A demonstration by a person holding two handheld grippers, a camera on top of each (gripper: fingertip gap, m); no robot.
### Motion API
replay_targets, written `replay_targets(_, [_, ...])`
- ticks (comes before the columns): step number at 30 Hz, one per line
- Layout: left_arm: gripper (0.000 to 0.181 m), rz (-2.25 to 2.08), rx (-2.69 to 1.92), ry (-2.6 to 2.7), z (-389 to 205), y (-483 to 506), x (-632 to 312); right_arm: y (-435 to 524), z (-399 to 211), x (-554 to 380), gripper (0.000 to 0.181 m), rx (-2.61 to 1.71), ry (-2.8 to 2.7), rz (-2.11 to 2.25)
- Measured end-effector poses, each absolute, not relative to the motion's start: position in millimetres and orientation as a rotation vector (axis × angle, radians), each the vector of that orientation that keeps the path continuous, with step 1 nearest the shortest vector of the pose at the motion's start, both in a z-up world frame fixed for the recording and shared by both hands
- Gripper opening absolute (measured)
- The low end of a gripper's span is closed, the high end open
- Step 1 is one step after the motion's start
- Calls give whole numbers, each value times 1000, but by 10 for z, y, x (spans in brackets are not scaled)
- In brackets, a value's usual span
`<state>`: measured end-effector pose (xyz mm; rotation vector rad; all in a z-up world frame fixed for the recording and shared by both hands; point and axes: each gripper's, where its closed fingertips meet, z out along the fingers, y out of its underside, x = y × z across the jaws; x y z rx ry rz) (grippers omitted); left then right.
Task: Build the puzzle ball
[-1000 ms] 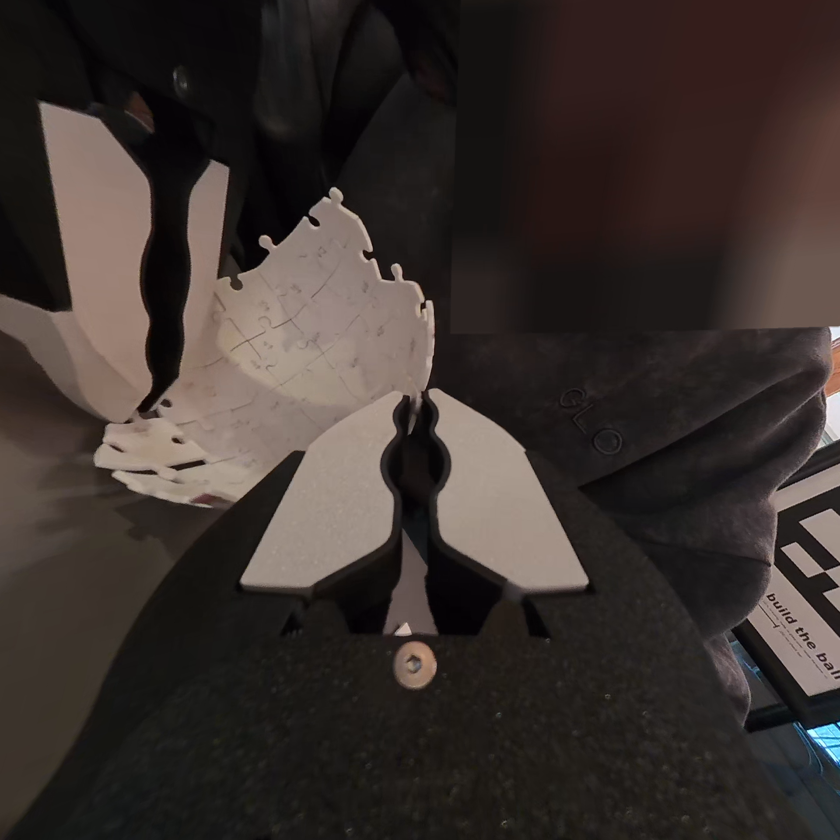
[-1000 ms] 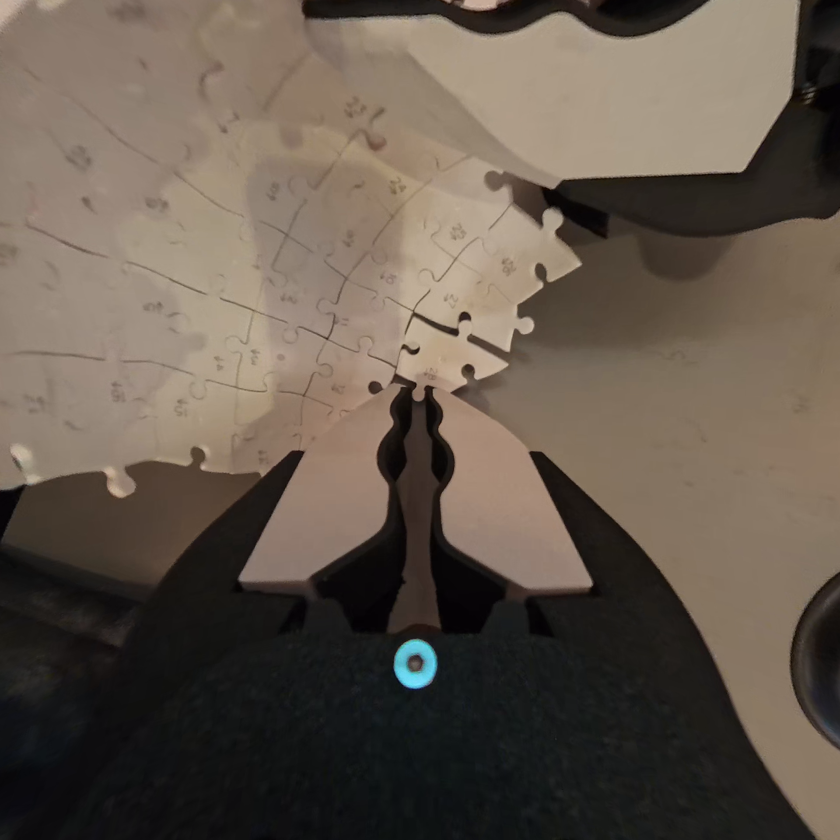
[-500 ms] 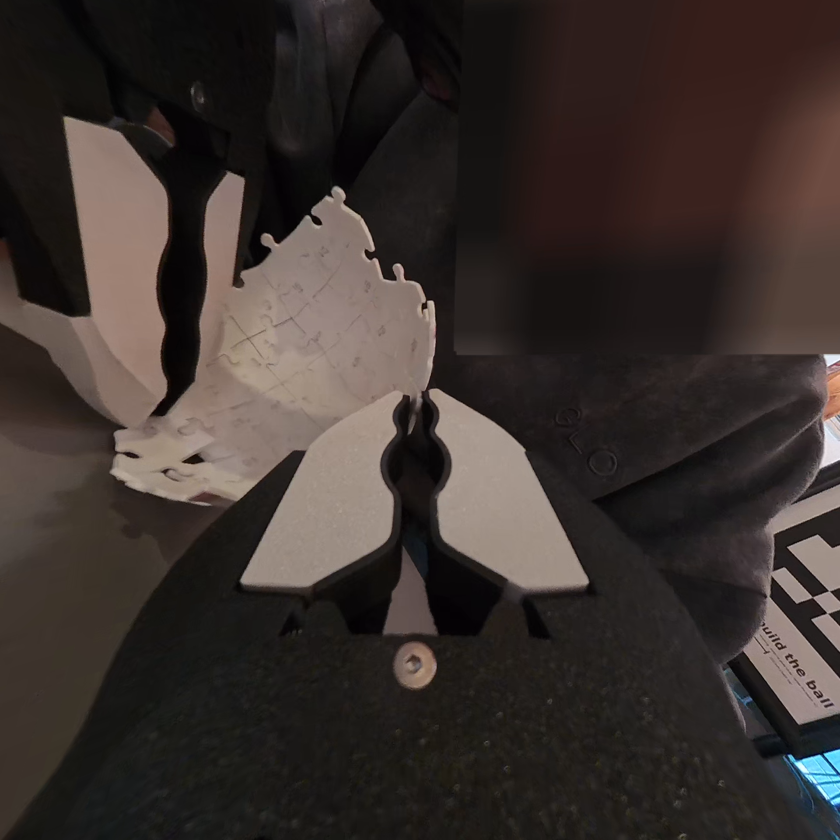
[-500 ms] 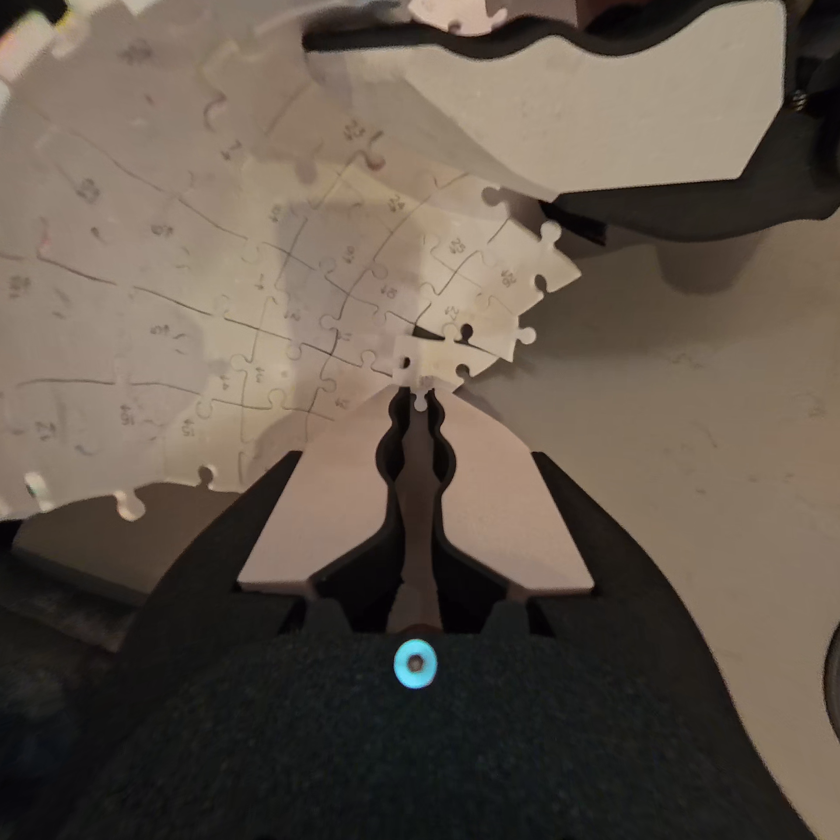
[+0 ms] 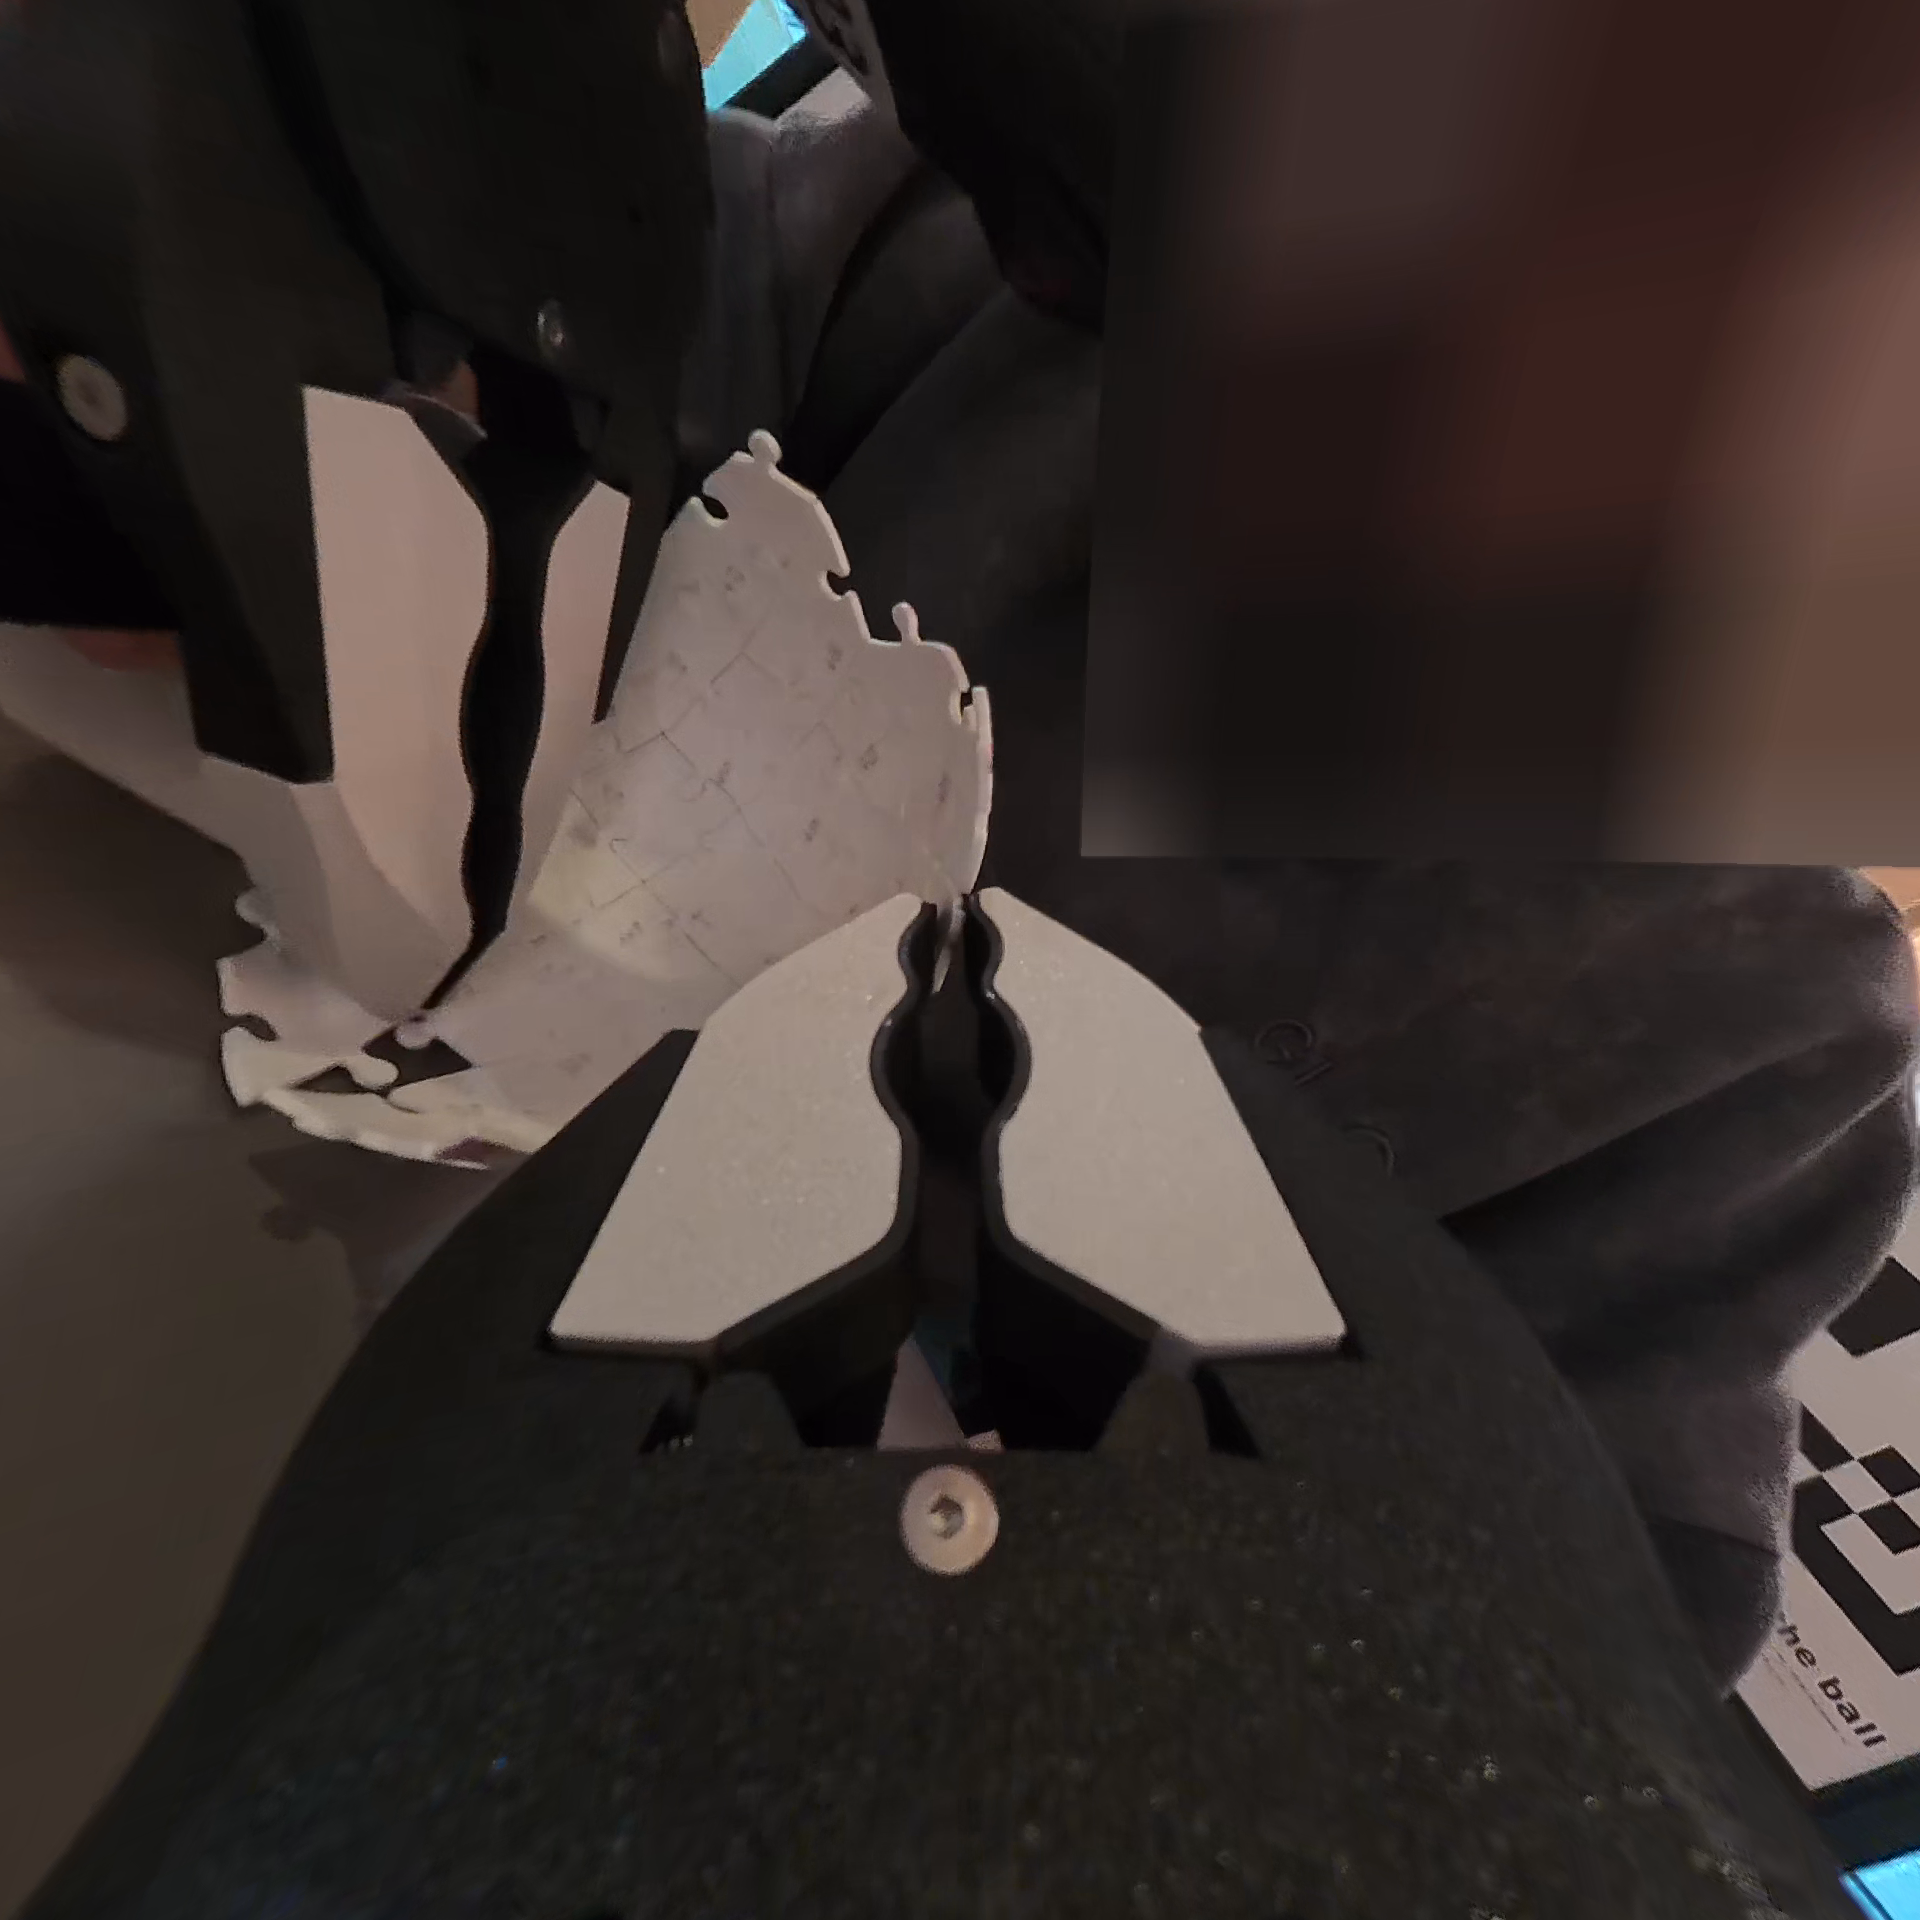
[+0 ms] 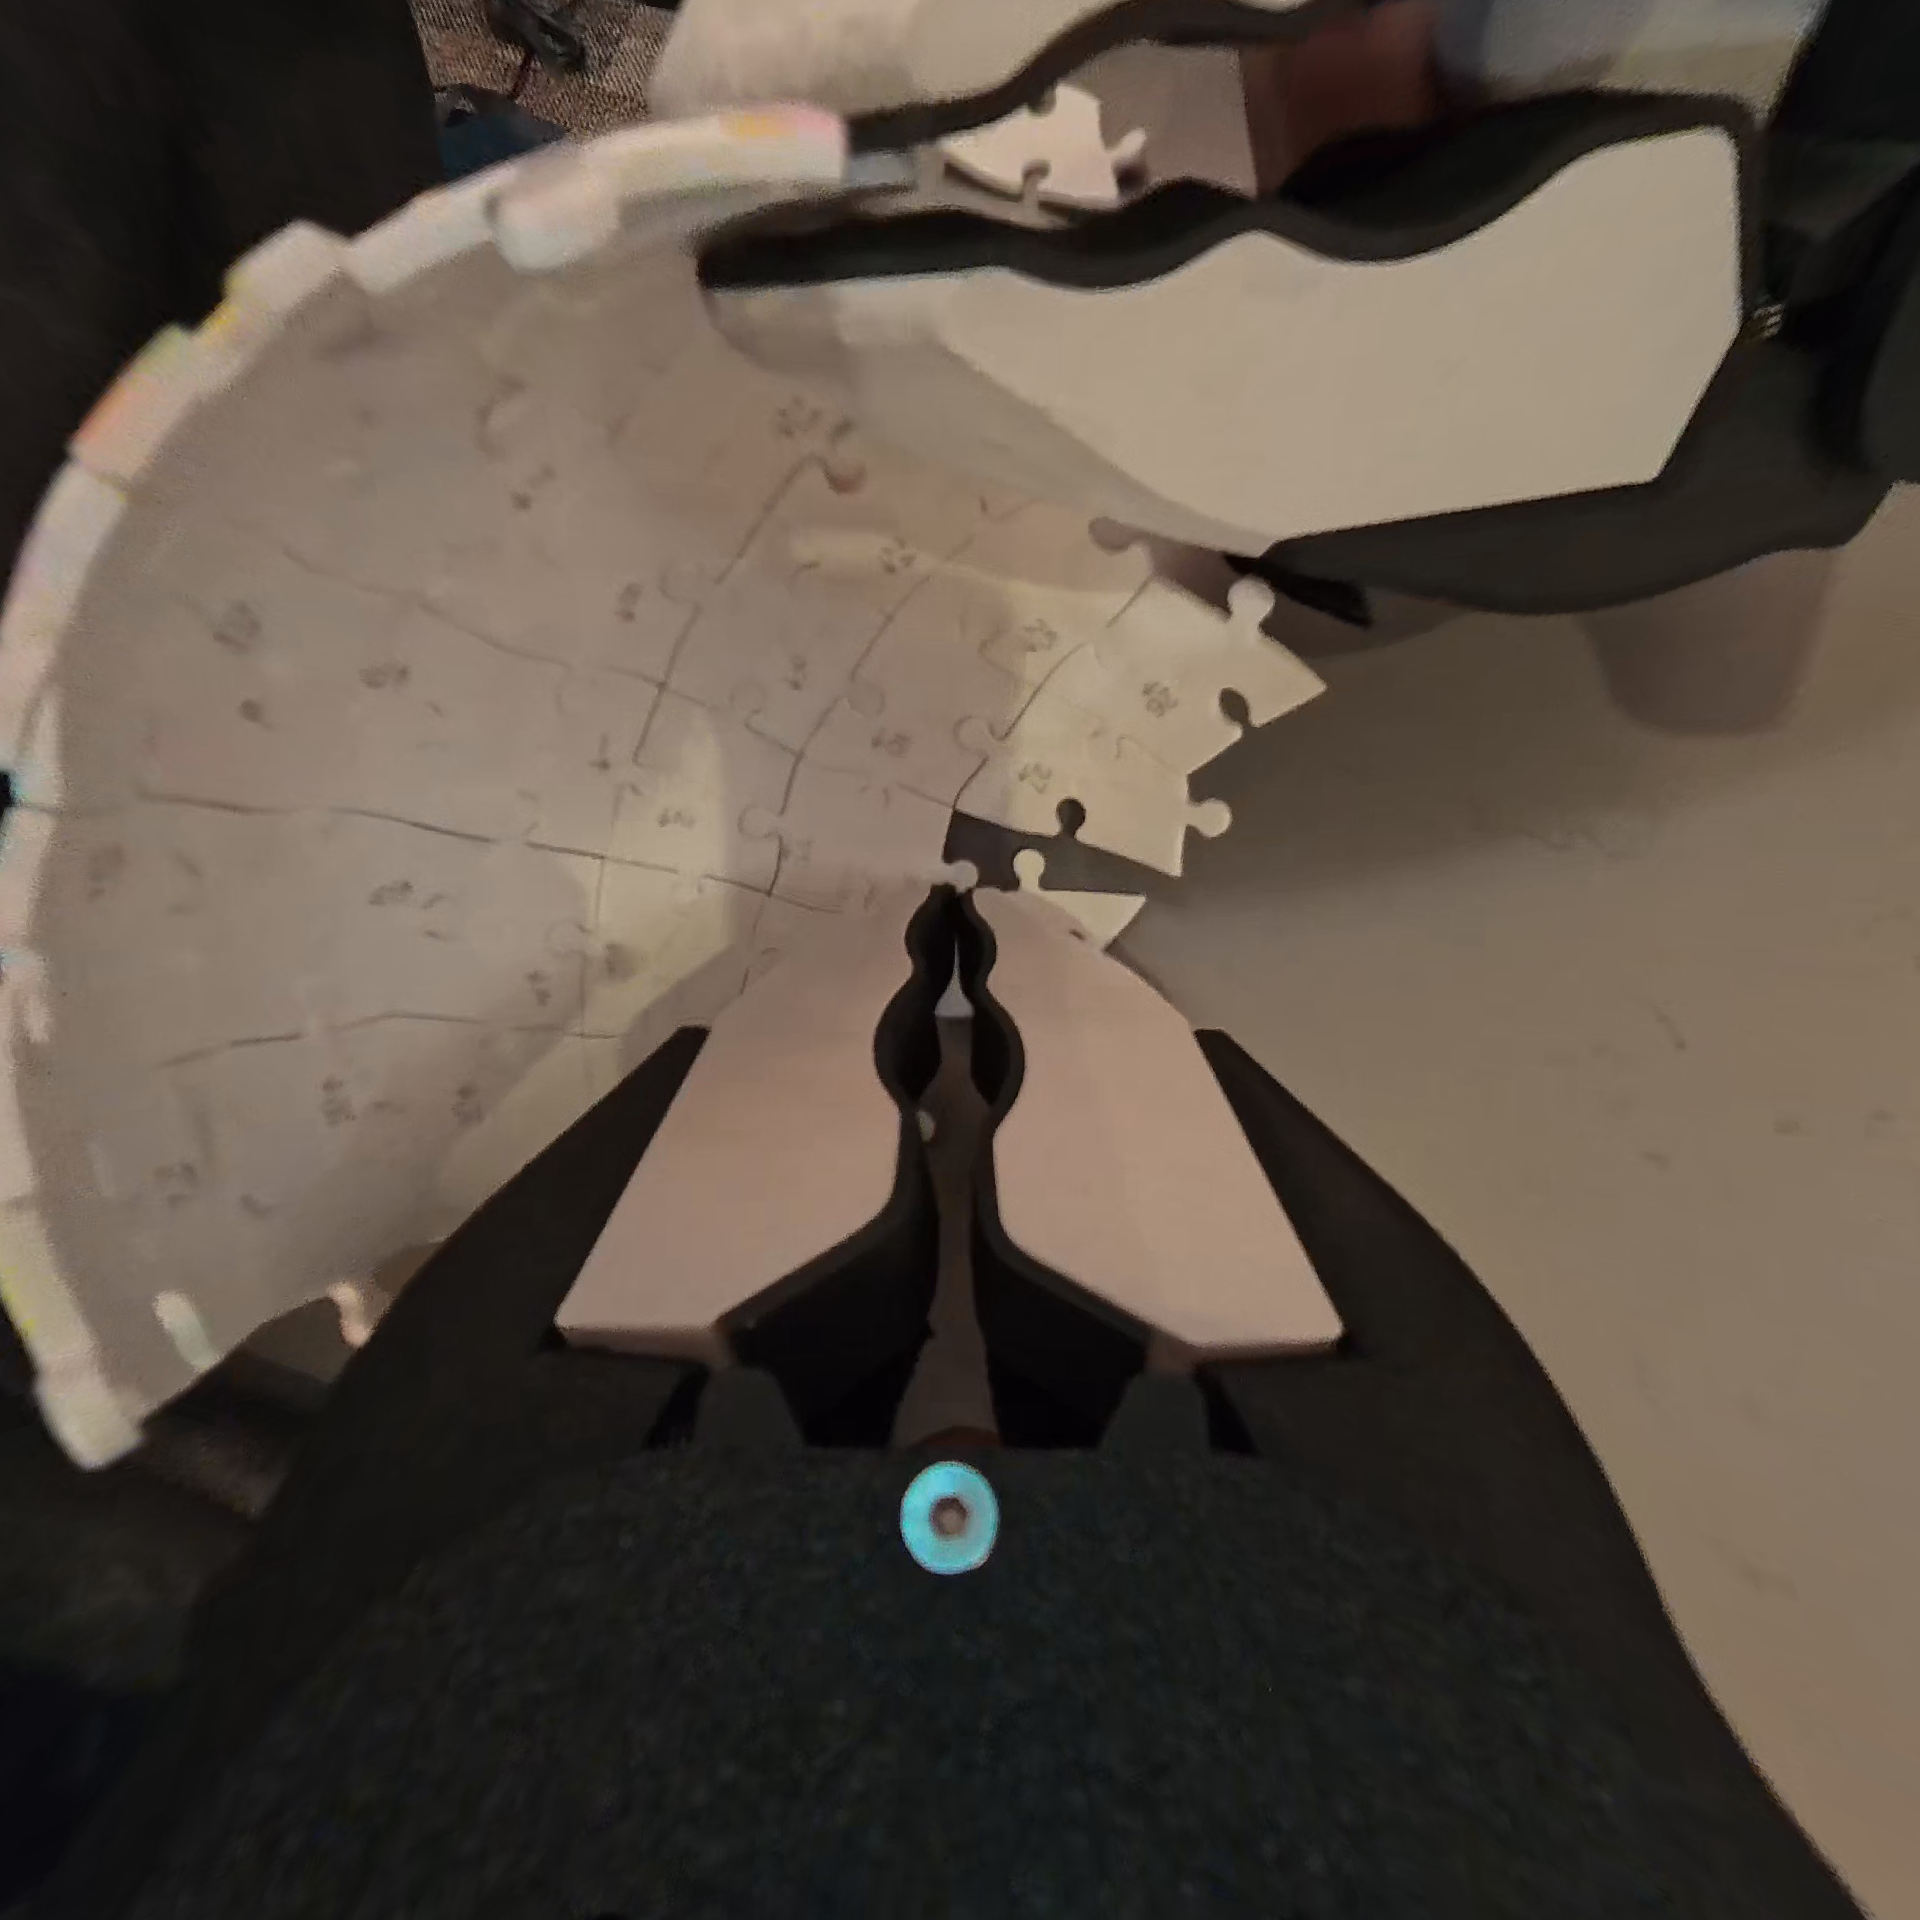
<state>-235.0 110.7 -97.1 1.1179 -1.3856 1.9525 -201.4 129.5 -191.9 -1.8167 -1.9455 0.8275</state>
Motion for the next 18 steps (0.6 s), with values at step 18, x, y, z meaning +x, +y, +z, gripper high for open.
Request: replay_targets(18, [4, 1967, 1154, -1275, -958, 1165, -2289, 1334, -1958, -1744, 1, -1989, -1934, 847])
